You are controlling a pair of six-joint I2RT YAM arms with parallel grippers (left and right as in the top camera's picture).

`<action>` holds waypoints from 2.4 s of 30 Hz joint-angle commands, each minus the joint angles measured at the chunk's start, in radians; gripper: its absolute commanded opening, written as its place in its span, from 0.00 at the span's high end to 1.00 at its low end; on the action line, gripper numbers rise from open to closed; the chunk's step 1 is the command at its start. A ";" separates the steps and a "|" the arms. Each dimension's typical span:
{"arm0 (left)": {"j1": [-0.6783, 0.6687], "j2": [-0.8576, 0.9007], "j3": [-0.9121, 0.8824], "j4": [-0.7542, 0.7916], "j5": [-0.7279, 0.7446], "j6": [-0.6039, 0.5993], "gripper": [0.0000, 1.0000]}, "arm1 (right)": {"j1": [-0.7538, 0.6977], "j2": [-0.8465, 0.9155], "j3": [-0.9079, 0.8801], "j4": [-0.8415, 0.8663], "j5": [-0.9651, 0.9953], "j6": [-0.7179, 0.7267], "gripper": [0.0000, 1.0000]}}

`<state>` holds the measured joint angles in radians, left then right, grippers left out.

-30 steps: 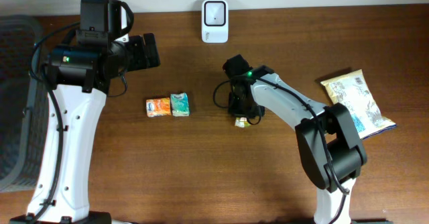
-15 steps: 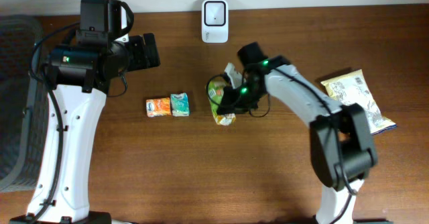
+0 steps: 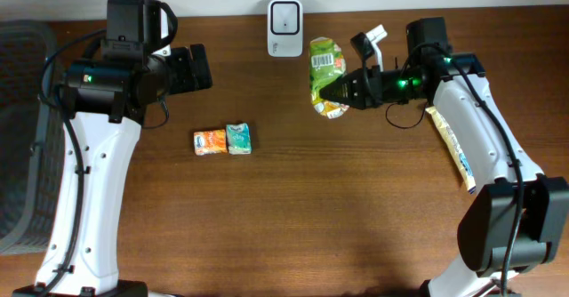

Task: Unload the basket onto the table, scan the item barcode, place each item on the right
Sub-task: 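Lift the green pouch with the right gripper and hold it at the scanner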

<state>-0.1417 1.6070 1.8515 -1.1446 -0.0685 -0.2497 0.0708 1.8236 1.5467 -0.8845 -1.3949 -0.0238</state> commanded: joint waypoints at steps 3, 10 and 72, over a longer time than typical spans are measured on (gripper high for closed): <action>0.001 -0.012 0.004 -0.002 -0.007 0.013 0.01 | 0.001 -0.029 0.025 0.007 -0.105 -0.020 0.92; 0.001 -0.012 0.004 -0.002 -0.007 0.013 0.01 | 0.098 -0.030 0.144 -0.017 0.478 0.222 0.96; 0.001 -0.012 0.004 -0.002 -0.007 0.013 0.01 | 0.370 0.603 0.425 1.213 2.123 -1.083 0.96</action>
<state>-0.1417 1.6070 1.8515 -1.1458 -0.0685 -0.2497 0.4358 2.5153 1.9484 0.3115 0.6598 -1.1587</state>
